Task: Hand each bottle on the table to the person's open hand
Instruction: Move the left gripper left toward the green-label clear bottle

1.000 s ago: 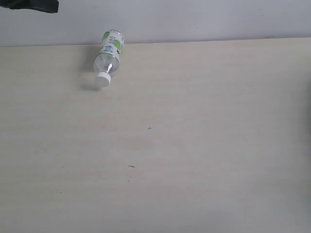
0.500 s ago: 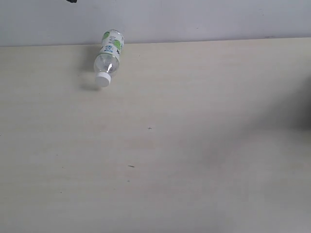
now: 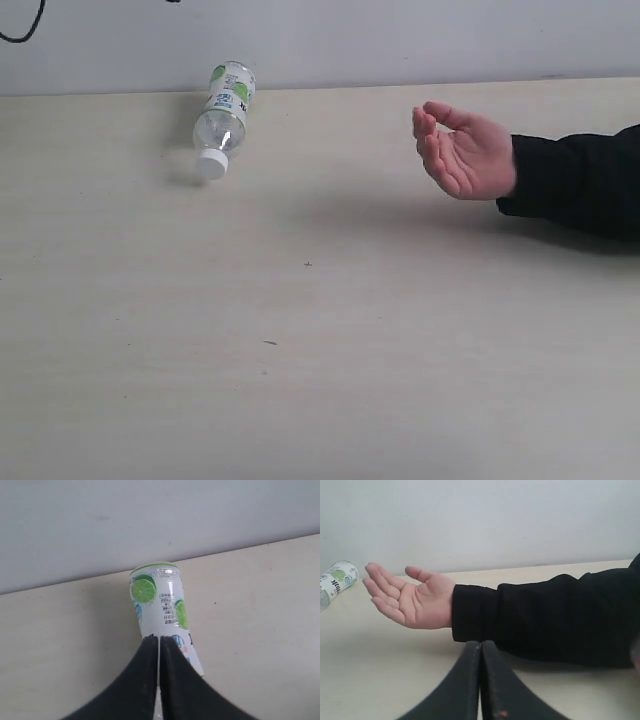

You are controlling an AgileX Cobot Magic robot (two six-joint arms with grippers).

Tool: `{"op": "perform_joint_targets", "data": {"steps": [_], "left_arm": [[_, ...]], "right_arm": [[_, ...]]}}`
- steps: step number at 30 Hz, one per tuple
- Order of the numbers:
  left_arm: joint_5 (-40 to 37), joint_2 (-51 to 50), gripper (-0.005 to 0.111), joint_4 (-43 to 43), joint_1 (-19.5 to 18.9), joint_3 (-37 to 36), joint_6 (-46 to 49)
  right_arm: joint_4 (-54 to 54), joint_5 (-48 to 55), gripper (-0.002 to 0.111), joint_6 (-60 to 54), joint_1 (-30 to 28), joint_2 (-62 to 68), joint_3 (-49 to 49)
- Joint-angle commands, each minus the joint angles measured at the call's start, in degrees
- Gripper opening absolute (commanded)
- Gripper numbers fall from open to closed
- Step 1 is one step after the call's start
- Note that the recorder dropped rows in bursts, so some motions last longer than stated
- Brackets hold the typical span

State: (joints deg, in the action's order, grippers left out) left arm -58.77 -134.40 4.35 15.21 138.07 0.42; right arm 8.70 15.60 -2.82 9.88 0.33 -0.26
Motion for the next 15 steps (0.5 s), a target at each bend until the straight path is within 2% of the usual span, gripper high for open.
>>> {"op": "perform_joint_targets", "data": {"steps": [1, 6, 7, 8, 11, 15], "left_arm": [[1.2, -1.7, 0.023, 3.6, 0.2, 0.6, -1.8], [2.2, -4.3, 0.076, 6.3, 0.9, 0.6, -2.2], [2.8, -4.9, 0.082, 6.3, 1.2, 0.6, -2.2], [3.4, -5.4, 0.084, 6.3, 1.6, 0.6, -2.5], [5.4, -7.0, 0.079, 5.3, 2.7, 0.6, -3.3], [7.9, -8.7, 0.078, 0.4, 3.8, 0.6, -7.3]], "right_arm": [[-0.1, -0.3, 0.000, 0.1, -0.3, -0.3, 0.3], [-0.1, -0.3, 0.000, 0.1, -0.3, -0.3, 0.3], [-0.1, -0.3, 0.000, 0.1, -0.3, -0.3, 0.3], [-0.1, -0.3, 0.000, 0.1, -0.3, -0.3, 0.3], [-0.1, -0.3, 0.000, 0.1, -0.3, -0.3, 0.3], [-0.1, -0.3, 0.000, 0.1, -0.3, -0.3, 0.3]]}}
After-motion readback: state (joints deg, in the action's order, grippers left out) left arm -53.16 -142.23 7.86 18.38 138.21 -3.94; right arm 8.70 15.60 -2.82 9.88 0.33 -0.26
